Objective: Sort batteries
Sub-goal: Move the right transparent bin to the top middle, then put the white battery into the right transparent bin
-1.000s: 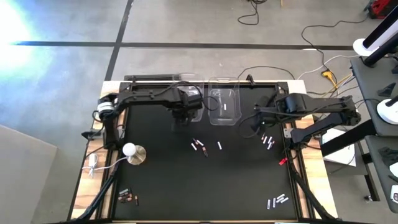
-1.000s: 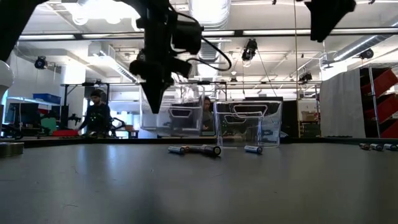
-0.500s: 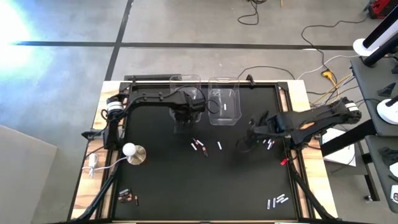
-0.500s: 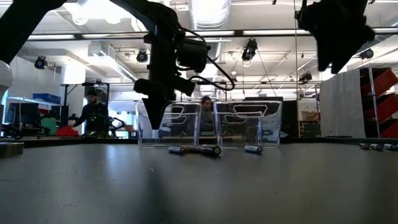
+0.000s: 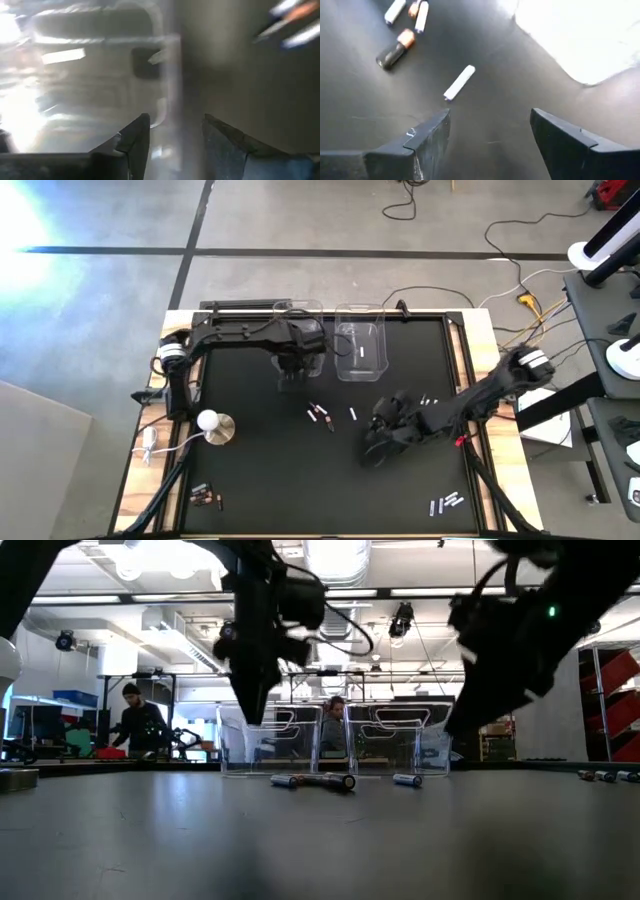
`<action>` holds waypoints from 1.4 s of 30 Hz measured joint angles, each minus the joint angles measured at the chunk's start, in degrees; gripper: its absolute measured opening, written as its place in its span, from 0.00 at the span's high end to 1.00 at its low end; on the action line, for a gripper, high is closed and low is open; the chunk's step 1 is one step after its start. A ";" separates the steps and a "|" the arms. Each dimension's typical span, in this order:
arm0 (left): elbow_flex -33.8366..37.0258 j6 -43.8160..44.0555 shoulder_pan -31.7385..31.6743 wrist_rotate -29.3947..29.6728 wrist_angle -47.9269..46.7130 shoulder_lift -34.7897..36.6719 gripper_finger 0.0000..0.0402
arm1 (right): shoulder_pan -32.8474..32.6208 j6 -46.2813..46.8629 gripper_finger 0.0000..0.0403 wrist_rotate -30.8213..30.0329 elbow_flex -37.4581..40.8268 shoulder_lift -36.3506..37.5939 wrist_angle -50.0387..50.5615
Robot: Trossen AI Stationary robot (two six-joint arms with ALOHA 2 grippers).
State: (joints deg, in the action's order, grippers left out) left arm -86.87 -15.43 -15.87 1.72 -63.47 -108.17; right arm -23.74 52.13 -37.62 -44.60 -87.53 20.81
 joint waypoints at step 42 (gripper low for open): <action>32.40 27.70 7.21 -5.43 48.90 53.39 0.57 | 2.36 4.58 0.78 -16.95 -3.74 -32.98 -29.04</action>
State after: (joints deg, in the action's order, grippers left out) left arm -54.47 12.26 -8.67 -3.71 -14.56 -54.78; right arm -21.38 56.71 -54.57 -48.33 -120.51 -8.23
